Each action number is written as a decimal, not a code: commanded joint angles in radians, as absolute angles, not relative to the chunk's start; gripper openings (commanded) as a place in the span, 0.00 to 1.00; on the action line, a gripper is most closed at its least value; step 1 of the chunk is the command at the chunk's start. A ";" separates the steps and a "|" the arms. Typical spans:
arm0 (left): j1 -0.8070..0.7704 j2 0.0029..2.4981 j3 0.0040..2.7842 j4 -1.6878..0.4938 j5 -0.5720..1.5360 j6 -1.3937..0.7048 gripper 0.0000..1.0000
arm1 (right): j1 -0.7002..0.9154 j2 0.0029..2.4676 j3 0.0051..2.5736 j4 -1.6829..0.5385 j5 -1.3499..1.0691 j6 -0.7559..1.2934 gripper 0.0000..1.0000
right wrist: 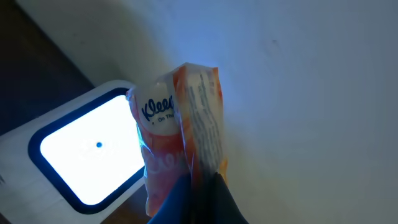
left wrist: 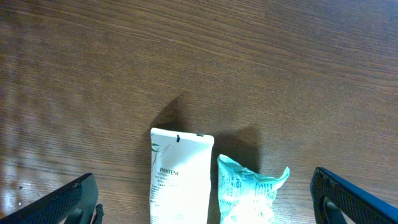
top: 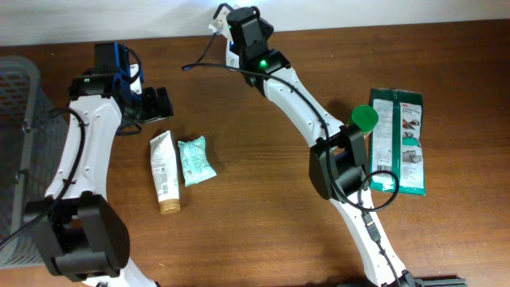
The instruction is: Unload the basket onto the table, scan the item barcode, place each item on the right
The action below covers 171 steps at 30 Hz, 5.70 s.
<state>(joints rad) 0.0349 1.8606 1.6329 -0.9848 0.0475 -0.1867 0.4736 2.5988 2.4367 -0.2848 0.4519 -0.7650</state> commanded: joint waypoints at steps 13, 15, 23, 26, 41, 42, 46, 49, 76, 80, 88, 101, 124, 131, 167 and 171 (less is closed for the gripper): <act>0.036 1.850 1.644 -0.986 0.044 -0.185 0.99 | 0.451 2.402 2.440 -0.461 0.334 -0.463 0.04; 0.036 1.850 1.644 -0.986 0.044 -0.185 0.99 | 0.435 2.331 2.440 -0.555 0.236 -0.394 0.04; 0.036 1.850 1.644 -0.986 0.044 -0.185 0.99 | 0.192 2.022 2.440 -1.149 -0.123 0.130 0.04; 0.036 1.850 1.644 -0.986 0.044 -0.185 0.99 | 0.055 2.011 2.440 -1.332 -0.132 0.141 0.04; 0.036 1.850 1.644 -0.986 0.044 -0.185 0.99 | -0.224 2.151 1.967 -1.424 0.015 0.140 0.04; 0.036 1.850 1.644 -0.986 0.044 -0.185 0.99 | -0.224 2.151 1.933 -1.403 0.016 0.140 0.04; 0.036 1.850 1.644 -0.986 0.044 -0.185 0.99 | -0.225 2.151 1.924 -1.382 0.012 0.140 0.13; 0.036 1.850 1.644 -0.986 0.044 -0.185 0.99 | -0.225 2.151 1.925 -1.372 0.012 0.140 0.43; 0.071 1.836 1.714 -0.999 0.048 -0.185 0.99 | 0.546 2.152 2.023 -0.985 -0.451 0.087 0.67; 0.179 1.798 1.932 -1.150 0.048 -0.203 0.99 | 0.598 2.186 2.019 -0.840 -0.396 0.195 0.67; 0.212 1.786 1.945 -1.199 0.081 -0.245 0.99 | 0.635 2.391 2.019 -0.664 -0.490 0.219 0.75; 0.212 1.787 1.917 -1.202 0.081 -0.245 0.99 | 0.656 2.477 2.001 -0.698 -0.543 0.218 0.64; 0.131 1.819 1.917 -1.191 0.082 -0.246 0.96 | 0.423 2.278 1.963 -1.044 -0.308 0.418 0.63; -0.004 1.951 1.917 -1.191 0.188 -0.285 0.79 | 0.300 2.285 1.993 -1.006 -0.418 -0.103 0.66; -0.216 2.140 1.916 -1.111 0.347 -0.351 0.00 | 0.200 2.394 2.263 -1.205 -0.529 0.239 0.50; -0.215 2.145 1.898 -1.095 0.455 -0.351 0.00 | 0.173 2.394 2.259 -1.243 -0.500 0.238 0.50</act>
<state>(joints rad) -0.2176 2.1368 1.9148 -1.1095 0.3618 -0.3454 0.1814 2.4245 2.2459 -1.2346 -0.5205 0.2596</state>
